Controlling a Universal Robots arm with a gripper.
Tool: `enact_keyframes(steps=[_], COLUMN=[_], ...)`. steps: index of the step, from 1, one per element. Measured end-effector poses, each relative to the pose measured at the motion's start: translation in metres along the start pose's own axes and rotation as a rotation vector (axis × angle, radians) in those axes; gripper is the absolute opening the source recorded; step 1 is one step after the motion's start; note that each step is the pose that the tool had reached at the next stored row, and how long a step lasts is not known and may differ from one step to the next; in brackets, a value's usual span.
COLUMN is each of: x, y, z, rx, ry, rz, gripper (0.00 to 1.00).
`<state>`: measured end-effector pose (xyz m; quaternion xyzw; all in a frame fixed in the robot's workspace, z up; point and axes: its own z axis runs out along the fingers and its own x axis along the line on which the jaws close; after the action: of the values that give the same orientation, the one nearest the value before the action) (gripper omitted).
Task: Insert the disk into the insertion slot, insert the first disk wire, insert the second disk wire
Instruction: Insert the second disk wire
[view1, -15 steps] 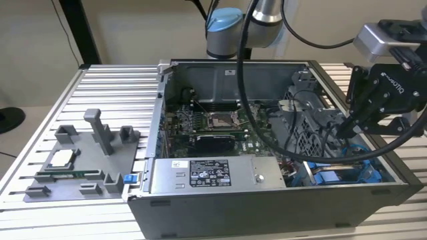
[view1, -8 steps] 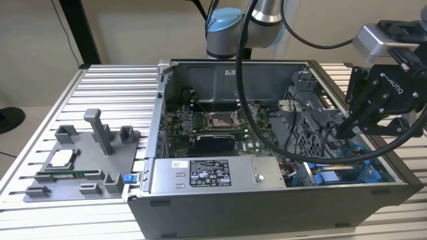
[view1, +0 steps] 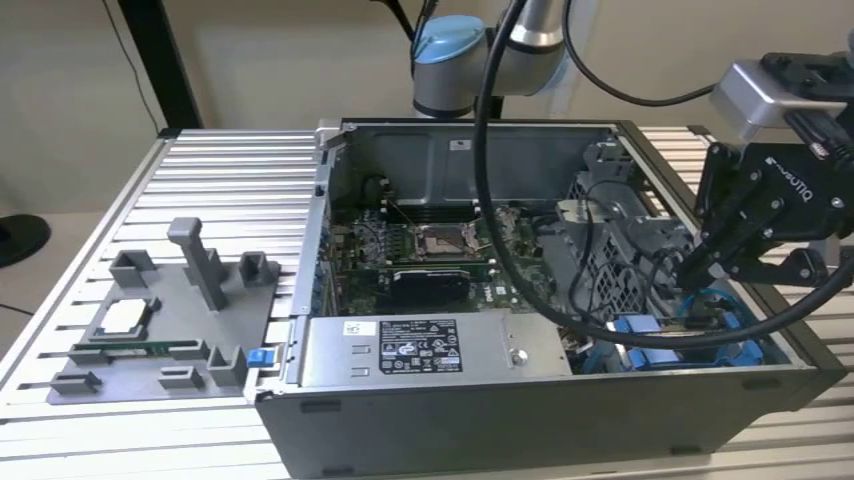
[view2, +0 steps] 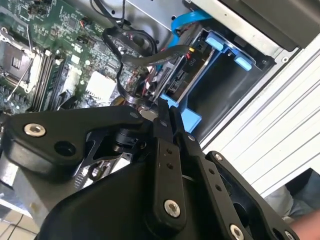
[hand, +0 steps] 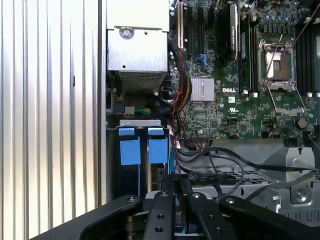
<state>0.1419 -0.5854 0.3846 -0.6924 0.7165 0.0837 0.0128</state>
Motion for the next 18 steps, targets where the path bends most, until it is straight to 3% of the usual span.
enact_keyframes(steps=[18], x=[0.0011], y=[-0.0003], z=[0.0022], rx=[0.0009], ry=[0.0], rz=[-0.001], gripper=[0.0])
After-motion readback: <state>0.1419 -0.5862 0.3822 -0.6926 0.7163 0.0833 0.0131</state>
